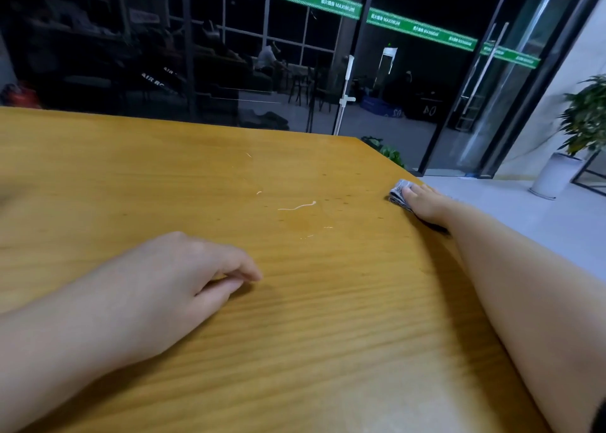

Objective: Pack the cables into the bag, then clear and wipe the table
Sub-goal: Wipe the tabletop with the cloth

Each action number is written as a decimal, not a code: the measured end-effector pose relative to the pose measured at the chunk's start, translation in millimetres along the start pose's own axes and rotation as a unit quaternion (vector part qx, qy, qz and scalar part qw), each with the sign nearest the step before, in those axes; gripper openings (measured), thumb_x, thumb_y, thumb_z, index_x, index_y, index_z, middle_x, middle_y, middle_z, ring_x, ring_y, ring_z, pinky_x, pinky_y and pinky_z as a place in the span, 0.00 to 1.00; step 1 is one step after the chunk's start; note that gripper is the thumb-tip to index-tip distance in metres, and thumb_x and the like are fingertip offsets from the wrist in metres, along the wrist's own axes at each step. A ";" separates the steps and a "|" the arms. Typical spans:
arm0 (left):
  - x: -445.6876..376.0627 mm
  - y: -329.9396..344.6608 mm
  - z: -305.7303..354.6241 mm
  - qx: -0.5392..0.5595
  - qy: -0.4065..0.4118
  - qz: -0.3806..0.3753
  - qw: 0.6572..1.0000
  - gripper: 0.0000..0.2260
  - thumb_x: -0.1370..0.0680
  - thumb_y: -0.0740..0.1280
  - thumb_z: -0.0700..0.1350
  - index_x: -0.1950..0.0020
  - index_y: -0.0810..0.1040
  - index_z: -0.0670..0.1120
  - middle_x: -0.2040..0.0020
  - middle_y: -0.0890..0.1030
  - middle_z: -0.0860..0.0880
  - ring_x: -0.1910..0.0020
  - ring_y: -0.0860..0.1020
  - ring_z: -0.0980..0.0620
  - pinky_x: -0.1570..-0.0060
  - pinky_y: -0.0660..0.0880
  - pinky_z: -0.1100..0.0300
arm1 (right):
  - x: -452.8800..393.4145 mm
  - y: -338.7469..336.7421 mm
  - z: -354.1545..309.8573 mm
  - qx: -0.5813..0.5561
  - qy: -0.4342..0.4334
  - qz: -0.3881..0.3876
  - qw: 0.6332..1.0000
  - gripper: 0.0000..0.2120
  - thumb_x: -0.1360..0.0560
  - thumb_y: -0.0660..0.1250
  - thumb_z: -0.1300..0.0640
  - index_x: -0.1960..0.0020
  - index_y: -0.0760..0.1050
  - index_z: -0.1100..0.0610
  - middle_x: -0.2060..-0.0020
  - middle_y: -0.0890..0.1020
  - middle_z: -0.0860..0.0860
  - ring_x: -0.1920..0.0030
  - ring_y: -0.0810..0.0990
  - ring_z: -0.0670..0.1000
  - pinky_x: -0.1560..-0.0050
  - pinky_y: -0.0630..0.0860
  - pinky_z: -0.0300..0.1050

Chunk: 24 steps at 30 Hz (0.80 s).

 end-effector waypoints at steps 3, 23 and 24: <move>-5.6 -4.5 -0.7 0.030 -0.034 -0.017 0.999 0.10 0.23 0.55 0.61 0.45 0.72 0.67 0.55 0.80 0.65 0.55 0.78 0.65 0.54 0.77 0.59 | -13.2 -0.7 -7.1 -0.002 -0.005 -0.005 1.000 0.27 0.18 0.39 0.45 0.22 0.48 0.54 0.22 0.50 0.52 0.23 0.45 0.53 0.25 0.44 0.55; -8.3 -22.4 4.7 0.103 -0.014 0.001 0.995 0.10 0.21 0.60 0.51 0.43 0.76 0.62 0.50 0.78 0.72 0.44 0.69 0.74 0.47 0.65 0.79 | -9.9 13.0 -107.5 0.004 -0.072 -0.027 0.997 0.26 0.17 0.37 0.47 0.22 0.45 0.53 0.22 0.48 0.52 0.23 0.44 0.54 0.24 0.43 0.55; -8.4 -21.3 3.8 0.097 -0.009 -0.001 0.995 0.10 0.21 0.60 0.51 0.43 0.76 0.61 0.51 0.78 0.72 0.43 0.68 0.74 0.47 0.65 0.79 | -2.2 12.8 -112.6 -0.002 -0.079 -0.025 0.997 0.24 0.16 0.38 0.50 0.22 0.45 0.54 0.22 0.48 0.53 0.23 0.44 0.54 0.24 0.42 0.53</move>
Point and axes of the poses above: each hand's wrist, its own x-axis away from the middle knuckle, its own y-axis out of the palm, z = x × y, the point moved 2 cm from there along -x, towards the middle knuckle
